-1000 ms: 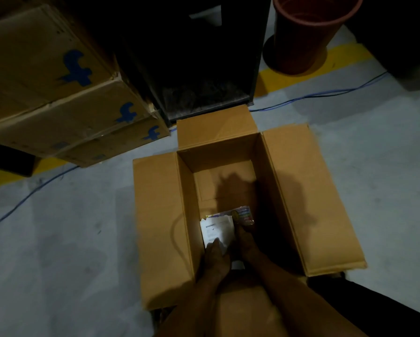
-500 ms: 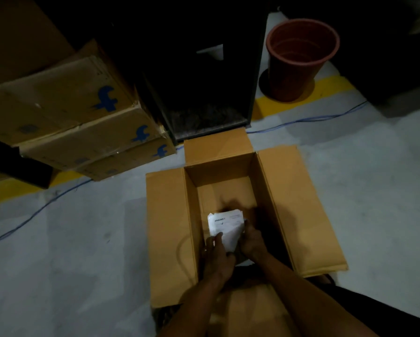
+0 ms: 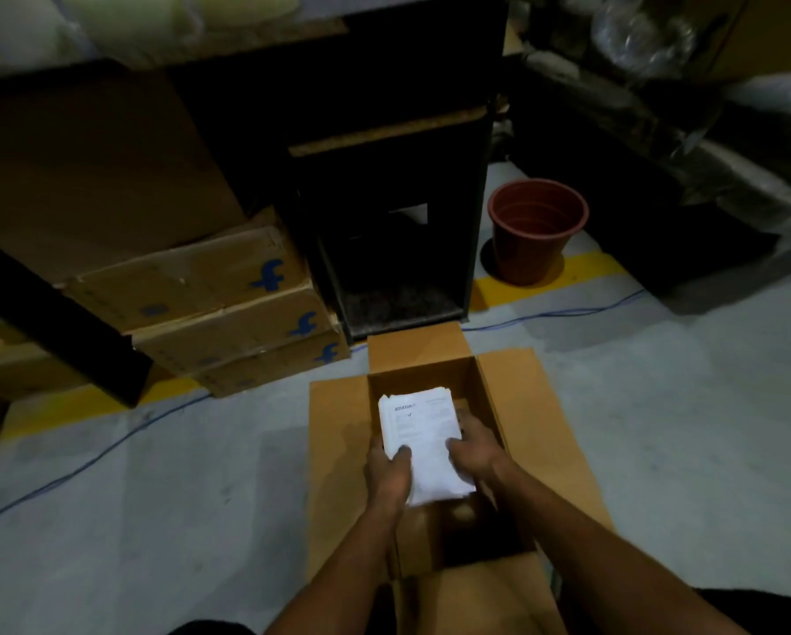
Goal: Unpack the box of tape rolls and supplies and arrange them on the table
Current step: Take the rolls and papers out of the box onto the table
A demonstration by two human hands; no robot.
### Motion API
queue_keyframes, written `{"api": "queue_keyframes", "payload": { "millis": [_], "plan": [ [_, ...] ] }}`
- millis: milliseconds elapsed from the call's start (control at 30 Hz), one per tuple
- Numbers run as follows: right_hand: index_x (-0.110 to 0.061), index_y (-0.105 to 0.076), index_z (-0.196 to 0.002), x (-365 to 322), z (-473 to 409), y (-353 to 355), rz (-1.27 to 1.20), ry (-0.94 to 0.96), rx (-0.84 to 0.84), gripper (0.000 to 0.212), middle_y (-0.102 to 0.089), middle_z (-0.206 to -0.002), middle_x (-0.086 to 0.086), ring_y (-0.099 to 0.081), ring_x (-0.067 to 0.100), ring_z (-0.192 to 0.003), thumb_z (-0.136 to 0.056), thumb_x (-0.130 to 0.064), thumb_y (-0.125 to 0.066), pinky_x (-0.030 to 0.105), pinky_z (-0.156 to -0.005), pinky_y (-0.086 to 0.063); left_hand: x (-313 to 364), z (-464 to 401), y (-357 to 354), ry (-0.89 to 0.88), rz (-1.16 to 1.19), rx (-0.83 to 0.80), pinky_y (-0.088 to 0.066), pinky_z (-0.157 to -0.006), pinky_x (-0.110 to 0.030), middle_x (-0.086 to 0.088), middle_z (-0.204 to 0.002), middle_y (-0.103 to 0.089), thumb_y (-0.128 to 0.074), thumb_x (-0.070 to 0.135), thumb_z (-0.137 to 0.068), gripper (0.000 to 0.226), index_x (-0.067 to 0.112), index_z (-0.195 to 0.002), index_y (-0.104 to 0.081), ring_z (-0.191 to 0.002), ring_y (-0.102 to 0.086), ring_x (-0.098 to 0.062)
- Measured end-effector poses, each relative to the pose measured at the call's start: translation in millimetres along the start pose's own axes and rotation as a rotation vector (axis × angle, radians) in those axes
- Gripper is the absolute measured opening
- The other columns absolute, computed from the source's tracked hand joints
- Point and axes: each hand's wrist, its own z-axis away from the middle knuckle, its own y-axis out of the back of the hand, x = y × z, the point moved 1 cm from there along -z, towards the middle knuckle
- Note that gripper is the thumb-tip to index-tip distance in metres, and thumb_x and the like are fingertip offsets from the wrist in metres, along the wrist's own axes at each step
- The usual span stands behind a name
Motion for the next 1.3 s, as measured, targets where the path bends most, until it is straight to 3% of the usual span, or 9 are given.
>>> {"api": "queue_keyframes", "payload": {
  "millis": [233, 367, 533, 767, 900, 1033, 1100, 1200, 1300],
  "plan": [
    [-0.028, -0.039, -0.112, -32.7, 43.2, 11.0, -0.104, 0.057, -0.086, 0.026, -0.057, -0.102, -0.010, -0.059, 0.007, -0.084, -0.097, -0.008, -0.048, 0.013, -0.059, -0.047, 28.1, 28.7, 16.8, -0.035, 0.096, -0.104, -0.052, -0.063, -0.025, -0.004, -0.122, -0.062, -0.051, 0.007, -0.096, 0.037, 0.020, -0.131, -0.050, -0.086, -0.062, -0.011],
    [-0.020, -0.038, -0.135, -40.8, 60.2, 4.3, -0.095, 0.170, 0.028, 0.041, -0.059, -0.126, -0.001, -0.062, 0.007, -0.097, -0.095, -0.012, -0.047, 0.013, -0.065, -0.050, 39.6, 55.8, 24.5, -0.178, 0.030, -0.113, -0.054, -0.068, -0.021, -0.001, -0.128, -0.062, -0.045, 0.005, -0.096, 0.046, 0.027, -0.136, -0.043, -0.095, -0.064, -0.011],
    [-0.030, -0.013, -0.151, -62.7, 94.8, 5.3, -0.067, 0.409, 0.219, 0.081, -0.045, -0.131, -0.017, -0.053, 0.002, -0.112, -0.084, -0.013, -0.056, 0.016, -0.084, -0.049, 66.2, 89.7, 35.4, -0.411, -0.048, 0.000, -0.056, -0.080, -0.022, 0.005, -0.135, -0.050, -0.047, 0.002, -0.094, 0.070, 0.031, -0.152, -0.019, -0.113, -0.058, -0.018],
    [-0.028, -0.057, -0.107, -111.3, 121.2, 24.9, 0.010, 0.496, 0.402, 0.039, -0.050, -0.108, 0.000, -0.052, 0.010, -0.099, -0.082, 0.002, -0.053, 0.005, -0.072, -0.040, 116.9, 111.4, 54.5, -0.583, -0.093, 0.071, -0.056, -0.067, -0.027, -0.007, -0.119, -0.057, -0.043, -0.004, -0.087, 0.040, 0.030, -0.107, -0.049, -0.096, -0.058, -0.019],
    [-0.021, -0.060, -0.114, -147.5, 122.7, 50.1, 0.047, 0.536, 0.432, 0.033, -0.050, -0.118, -0.002, -0.050, 0.010, -0.107, -0.087, -0.004, -0.055, 0.003, -0.075, -0.038, 162.3, 116.7, 64.7, -0.678, -0.085, 0.045, -0.057, -0.076, -0.032, -0.005, -0.123, -0.055, -0.044, -0.002, -0.090, 0.040, 0.027, -0.116, -0.051, -0.103, -0.057, -0.020],
    [-0.020, -0.062, -0.116, -198.6, 117.8, 80.3, 0.045, 0.640, 0.487, 0.033, -0.053, -0.117, -0.004, -0.056, 0.013, -0.109, -0.087, -0.005, -0.057, 0.027, -0.088, -0.054, 218.8, 115.0, 73.4, -0.762, -0.065, 0.079, -0.055, -0.063, -0.023, -0.003, -0.124, -0.055, -0.047, 0.005, -0.095, 0.035, 0.024, -0.123, -0.052, -0.099, -0.060, -0.018],
    [-0.021, -0.062, -0.115, -230.8, 110.5, 99.5, 0.059, 0.695, 0.509, 0.032, -0.054, -0.117, -0.007, -0.058, 0.012, -0.109, -0.087, -0.007, -0.057, 0.021, -0.081, -0.055, 253.6, 111.0, 80.1, -0.806, -0.043, 0.069, -0.055, -0.058, -0.020, -0.002, -0.122, -0.056, -0.049, 0.007, -0.095, 0.033, 0.025, -0.123, -0.054, -0.094, -0.062, -0.013],
    [-0.020, -0.065, -0.115, -287.0, 97.6, 131.2, 0.087, 0.742, 0.568, 0.033, -0.059, -0.119, -0.004, -0.055, 0.005, -0.104, -0.085, -0.009, -0.059, 0.003, -0.074, -0.040, 316.1, 107.5, 94.2, -0.897, -0.034, 0.073, -0.058, -0.073, -0.027, -0.002, -0.125, -0.058, -0.053, 0.007, -0.093, 0.034, 0.024, -0.122, -0.056, -0.097, -0.061, -0.012],
    [-0.020, -0.068, -0.116, -344.2, 87.3, 160.7, 0.100, 0.779, 0.619, 0.036, -0.063, -0.122, 0.000, -0.057, 0.010, -0.109, -0.082, -0.011, -0.061, 0.017, -0.087, -0.044, 384.9, 97.9, 106.9, -0.979, -0.077, 0.100, -0.050, -0.086, -0.024, -0.001, -0.124, -0.061, -0.055, 0.004, -0.088, 0.039, 0.020, -0.123, -0.060, -0.107, -0.059, -0.014]
  ]
}}
